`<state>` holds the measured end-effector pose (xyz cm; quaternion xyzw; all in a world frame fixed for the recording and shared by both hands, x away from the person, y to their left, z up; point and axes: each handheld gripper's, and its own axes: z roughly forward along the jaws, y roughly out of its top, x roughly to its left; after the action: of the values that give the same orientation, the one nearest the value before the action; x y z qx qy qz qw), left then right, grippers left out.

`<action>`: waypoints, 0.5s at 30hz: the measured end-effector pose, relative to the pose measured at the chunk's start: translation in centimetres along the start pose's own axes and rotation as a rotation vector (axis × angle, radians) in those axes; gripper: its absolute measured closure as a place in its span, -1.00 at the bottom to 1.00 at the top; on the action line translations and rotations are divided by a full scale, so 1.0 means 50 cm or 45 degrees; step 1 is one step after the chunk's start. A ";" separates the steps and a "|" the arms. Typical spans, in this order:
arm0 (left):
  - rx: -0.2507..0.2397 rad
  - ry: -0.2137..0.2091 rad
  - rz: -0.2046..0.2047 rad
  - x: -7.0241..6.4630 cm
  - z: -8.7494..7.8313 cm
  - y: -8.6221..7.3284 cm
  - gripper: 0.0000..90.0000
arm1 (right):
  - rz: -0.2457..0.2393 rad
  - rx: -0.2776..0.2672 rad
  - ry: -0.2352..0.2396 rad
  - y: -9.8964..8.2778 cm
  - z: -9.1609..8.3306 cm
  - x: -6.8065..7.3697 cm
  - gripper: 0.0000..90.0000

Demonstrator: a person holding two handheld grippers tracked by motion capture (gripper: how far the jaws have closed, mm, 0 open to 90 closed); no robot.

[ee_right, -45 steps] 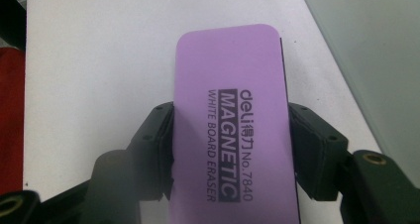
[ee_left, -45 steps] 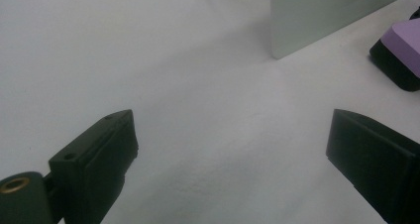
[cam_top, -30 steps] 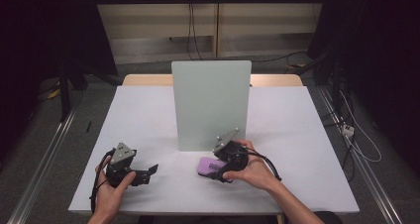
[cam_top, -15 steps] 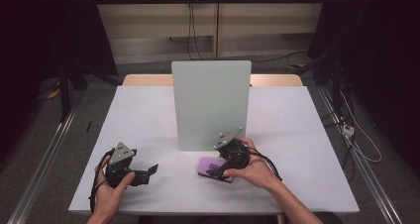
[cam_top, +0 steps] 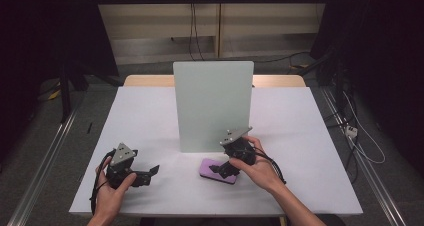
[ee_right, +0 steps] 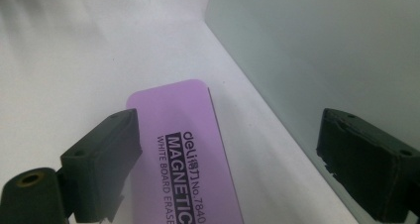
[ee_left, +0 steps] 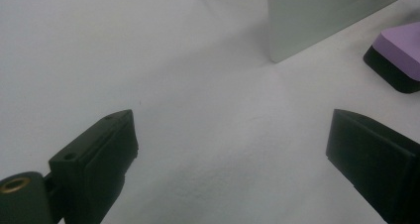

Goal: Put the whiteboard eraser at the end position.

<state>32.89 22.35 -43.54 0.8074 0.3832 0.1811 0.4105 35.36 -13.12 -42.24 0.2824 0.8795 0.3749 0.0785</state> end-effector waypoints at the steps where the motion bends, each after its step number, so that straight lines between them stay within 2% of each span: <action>1: -0.001 0.000 0.000 0.000 0.000 0.000 -0.88 | 0.000 -0.004 -0.004 0.000 -0.002 0.000 -0.78; 6: 0.003 0.006 -0.006 -0.001 0.001 -0.001 -0.88 | 0.013 -0.025 -0.058 -0.005 -0.014 0.000 -0.78; 9: 0.003 0.005 -0.009 -0.001 0.002 -0.001 -0.88 | 0.042 -0.042 -0.084 -0.011 -0.020 -0.003 -0.79; 12: 0.004 0.006 -0.005 -0.001 0.003 -0.001 -0.88 | 0.060 -0.065 -0.151 -0.017 -0.025 -0.005 -0.79; 15: 0.000 0.007 -0.013 -0.002 0.002 -0.001 -0.88 | 0.087 -0.093 -0.170 -0.024 -0.034 -0.008 -0.80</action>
<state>32.86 22.24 -43.66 0.8048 0.3885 0.1811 0.4105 34.58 -15.07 -41.91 0.3336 0.8479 0.3895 0.1343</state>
